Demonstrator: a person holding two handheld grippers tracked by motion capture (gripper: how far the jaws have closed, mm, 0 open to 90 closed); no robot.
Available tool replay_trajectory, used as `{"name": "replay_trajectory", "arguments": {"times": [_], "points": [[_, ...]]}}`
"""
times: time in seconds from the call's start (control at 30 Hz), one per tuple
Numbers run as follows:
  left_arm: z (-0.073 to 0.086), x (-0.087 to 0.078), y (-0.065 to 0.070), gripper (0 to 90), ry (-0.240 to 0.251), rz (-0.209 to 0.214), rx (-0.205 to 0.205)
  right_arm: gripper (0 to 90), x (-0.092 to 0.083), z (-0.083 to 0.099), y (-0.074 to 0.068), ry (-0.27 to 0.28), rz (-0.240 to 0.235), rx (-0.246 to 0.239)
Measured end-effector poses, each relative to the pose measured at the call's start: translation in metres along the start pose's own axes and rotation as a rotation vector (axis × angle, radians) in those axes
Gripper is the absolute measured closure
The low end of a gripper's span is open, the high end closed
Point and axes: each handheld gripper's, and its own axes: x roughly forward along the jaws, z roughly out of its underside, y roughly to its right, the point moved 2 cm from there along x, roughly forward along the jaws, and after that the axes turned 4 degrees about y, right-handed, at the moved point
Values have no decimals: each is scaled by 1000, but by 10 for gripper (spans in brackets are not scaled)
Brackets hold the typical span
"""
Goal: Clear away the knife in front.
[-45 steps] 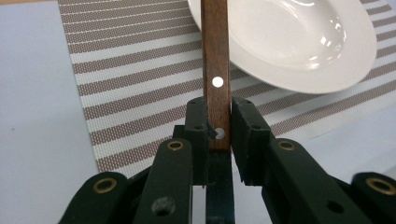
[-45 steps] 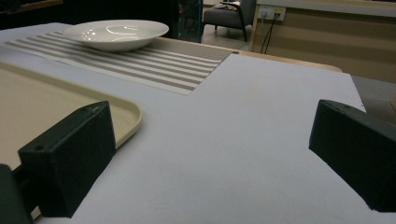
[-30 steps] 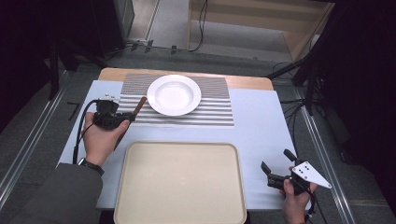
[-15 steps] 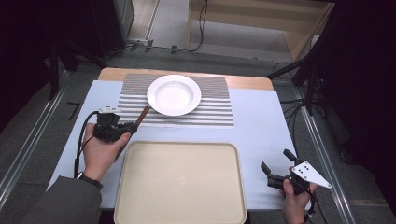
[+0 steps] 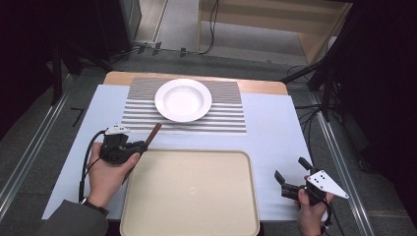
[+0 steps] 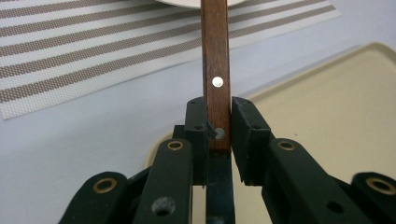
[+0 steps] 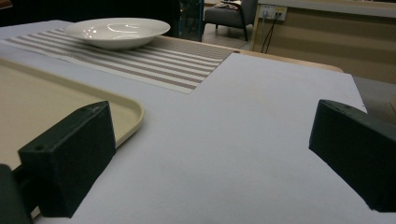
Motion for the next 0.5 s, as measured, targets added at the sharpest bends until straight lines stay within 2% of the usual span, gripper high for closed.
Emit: {"name": "replay_trajectory", "arguments": {"times": [0.1,0.5], "points": [[7,-3,6,767,-3,9,0,0,0,0,0,1,1,-2],[29,-9,17,767,-15,23,-14,0,0,0,0,1,0,-3]]}}
